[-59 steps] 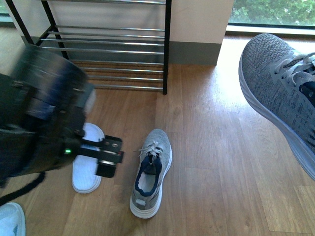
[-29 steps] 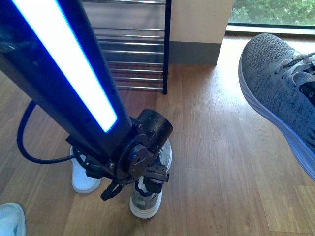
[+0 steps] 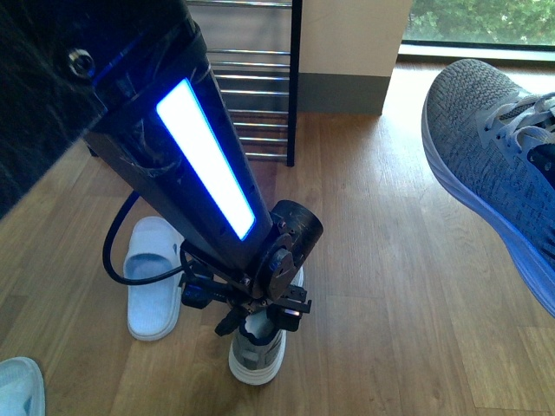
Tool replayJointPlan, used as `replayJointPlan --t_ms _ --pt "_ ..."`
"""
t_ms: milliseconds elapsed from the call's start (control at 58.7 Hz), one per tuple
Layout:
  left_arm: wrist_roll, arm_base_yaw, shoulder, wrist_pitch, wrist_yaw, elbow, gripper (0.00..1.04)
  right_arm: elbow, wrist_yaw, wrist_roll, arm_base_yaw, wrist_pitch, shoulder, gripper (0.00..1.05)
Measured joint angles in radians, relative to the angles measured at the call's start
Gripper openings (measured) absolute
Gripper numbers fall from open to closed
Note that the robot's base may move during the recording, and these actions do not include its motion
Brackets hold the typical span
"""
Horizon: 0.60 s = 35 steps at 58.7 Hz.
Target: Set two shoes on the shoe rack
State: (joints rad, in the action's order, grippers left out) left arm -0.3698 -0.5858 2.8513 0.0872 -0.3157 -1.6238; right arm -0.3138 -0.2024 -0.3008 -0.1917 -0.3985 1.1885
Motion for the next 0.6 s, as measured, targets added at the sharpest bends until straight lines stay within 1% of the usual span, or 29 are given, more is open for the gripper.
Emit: replayJointPlan --t_ms 34,136,255,272,358,375,409,426,494,545,596 --pt "-0.002 -0.001 0.01 0.006 0.0 -0.01 0.92 0.0 0.0 0.0 0.0 0.0 0.0 0.01" --pt "-0.014 -0.006 0.028 0.015 -0.003 -0.027 0.76 0.0 0.0 0.0 0.0 0.0 0.0 0.01" --pt "-0.027 -0.013 0.035 0.018 -0.01 -0.032 0.6 0.0 0.0 0.0 0.0 0.0 0.0 0.01" --pt "-0.029 -0.016 0.035 0.018 -0.01 -0.032 0.54 0.0 0.0 0.0 0.0 0.0 0.0 0.01" --pt "-0.038 -0.019 0.035 0.015 -0.001 -0.031 0.36 0.0 0.0 0.0 0.0 0.0 0.0 0.01" --pt "-0.041 -0.019 0.035 0.01 0.001 -0.027 0.31 0.0 0.0 0.0 0.0 0.0 0.0 0.01" --pt "-0.047 -0.019 0.034 0.003 0.0 -0.018 0.24 0.0 0.0 0.0 0.0 0.0 0.0 0.01" --pt "-0.048 -0.019 0.034 0.001 -0.001 -0.016 0.22 0.0 0.0 0.0 0.0 0.0 0.0 0.01" --pt "-0.065 -0.019 0.021 -0.016 -0.003 0.021 0.08 0.0 0.0 0.0 0.0 0.0 0.0 0.01" --pt "-0.079 -0.019 0.008 -0.026 -0.002 0.042 0.01 0.0 0.0 0.0 0.0 0.0 0.0 0.01" --pt "-0.092 -0.018 -0.011 -0.039 0.005 0.069 0.02 0.0 0.0 0.0 0.0 0.0 0.0 0.01"
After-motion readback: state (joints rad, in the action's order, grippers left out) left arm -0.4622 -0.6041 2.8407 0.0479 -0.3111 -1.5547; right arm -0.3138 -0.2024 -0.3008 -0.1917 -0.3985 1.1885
